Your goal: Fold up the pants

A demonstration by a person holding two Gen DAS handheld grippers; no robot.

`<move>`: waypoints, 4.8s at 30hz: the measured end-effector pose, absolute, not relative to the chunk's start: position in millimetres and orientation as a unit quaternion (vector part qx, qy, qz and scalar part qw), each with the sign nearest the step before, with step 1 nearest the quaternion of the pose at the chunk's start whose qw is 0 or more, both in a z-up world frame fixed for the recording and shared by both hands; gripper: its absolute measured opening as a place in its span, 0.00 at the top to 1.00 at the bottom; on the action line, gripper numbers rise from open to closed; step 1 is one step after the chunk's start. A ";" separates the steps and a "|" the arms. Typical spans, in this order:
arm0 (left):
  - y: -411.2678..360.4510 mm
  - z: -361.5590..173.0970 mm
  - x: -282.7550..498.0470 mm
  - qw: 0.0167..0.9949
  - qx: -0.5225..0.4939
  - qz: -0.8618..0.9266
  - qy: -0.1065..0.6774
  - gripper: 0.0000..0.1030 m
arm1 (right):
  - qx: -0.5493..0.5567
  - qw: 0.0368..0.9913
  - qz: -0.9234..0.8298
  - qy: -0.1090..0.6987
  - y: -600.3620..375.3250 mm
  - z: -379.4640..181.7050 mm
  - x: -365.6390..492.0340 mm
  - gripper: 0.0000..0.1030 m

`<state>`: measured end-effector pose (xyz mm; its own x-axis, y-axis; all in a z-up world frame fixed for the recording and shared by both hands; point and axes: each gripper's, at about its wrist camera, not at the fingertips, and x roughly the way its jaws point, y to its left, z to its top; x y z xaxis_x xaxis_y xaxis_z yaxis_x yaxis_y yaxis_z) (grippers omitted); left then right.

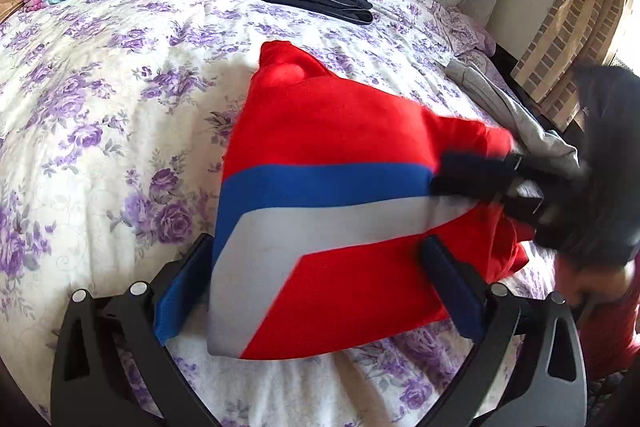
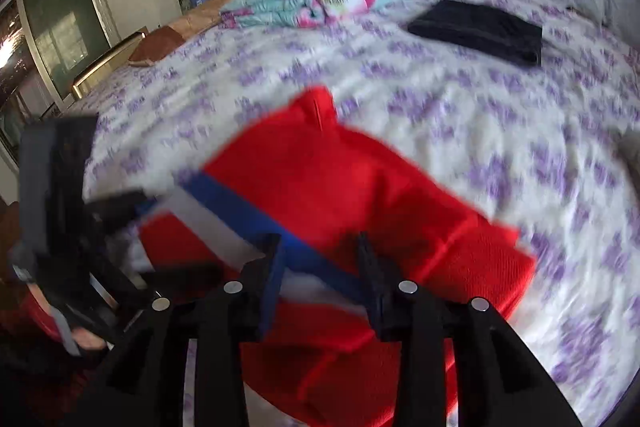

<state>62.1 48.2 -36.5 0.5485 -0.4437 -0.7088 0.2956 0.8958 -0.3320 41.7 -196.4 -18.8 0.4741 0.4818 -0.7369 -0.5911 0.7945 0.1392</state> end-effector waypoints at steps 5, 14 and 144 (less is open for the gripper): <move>50.9 -37.2 64.5 0.875 -0.090 -0.211 0.425 0.04 | 0.022 0.873 0.331 0.358 -226.4 13.3 16.7 0.58; 48.9 -37.5 65.8 0.877 -0.083 -0.208 0.426 0.04 | 0.023 0.881 0.308 0.359 -252.3 -3.5 -6.9 0.47; 0.2 59.6 236.4 0.968 0.050 -0.031 0.245 0.05 | -0.001 0.997 0.032 0.073 -241.2 46.8 177.7 0.03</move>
<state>236.4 0.2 59.6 0.8782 -0.0357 -0.4769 0.0850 0.9930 0.0821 177.7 -241.2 46.8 0.9873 0.0639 -0.1458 -0.0641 0.9979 0.0032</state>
